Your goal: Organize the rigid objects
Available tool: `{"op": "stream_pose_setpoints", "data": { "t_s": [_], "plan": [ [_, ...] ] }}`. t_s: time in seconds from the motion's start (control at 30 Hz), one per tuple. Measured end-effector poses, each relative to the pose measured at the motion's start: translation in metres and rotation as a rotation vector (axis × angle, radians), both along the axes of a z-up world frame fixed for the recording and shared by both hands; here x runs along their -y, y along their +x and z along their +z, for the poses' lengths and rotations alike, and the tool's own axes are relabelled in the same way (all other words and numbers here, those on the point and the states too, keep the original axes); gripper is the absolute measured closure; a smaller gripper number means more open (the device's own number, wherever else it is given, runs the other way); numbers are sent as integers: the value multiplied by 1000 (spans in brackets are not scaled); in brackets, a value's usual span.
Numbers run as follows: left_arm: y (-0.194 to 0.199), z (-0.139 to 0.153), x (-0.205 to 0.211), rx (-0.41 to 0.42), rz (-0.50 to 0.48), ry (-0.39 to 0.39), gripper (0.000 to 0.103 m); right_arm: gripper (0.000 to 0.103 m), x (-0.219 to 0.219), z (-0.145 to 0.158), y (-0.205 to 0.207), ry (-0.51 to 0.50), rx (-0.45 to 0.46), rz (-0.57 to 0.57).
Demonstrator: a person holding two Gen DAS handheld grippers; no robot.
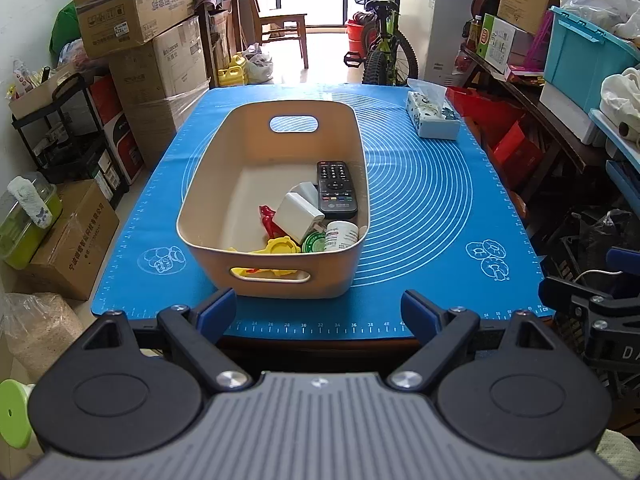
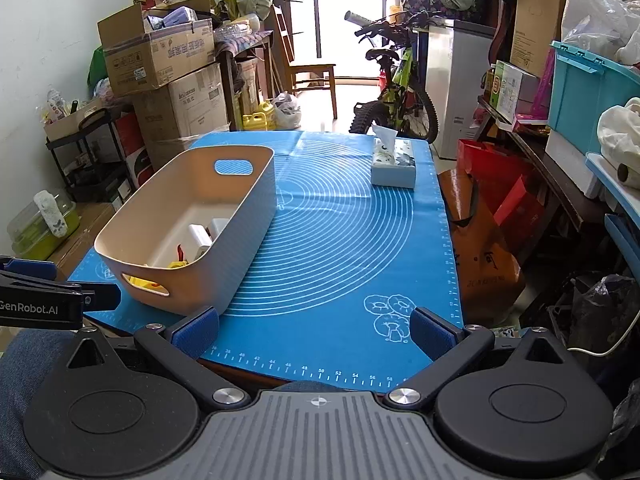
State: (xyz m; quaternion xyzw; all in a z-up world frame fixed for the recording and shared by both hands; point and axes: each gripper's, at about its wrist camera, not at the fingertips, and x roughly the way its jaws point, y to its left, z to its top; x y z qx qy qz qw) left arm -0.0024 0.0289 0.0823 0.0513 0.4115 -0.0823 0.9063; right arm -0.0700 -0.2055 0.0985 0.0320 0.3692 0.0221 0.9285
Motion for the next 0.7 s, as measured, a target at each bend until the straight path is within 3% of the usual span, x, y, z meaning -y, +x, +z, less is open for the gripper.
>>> {"op": "stream_pose_setpoints", "data": {
  "t_s": [0.7],
  "plan": [
    [2,-4,1,-13,-3,1,14,2,-1,-2,-1,2,-4,6]
  ]
}}
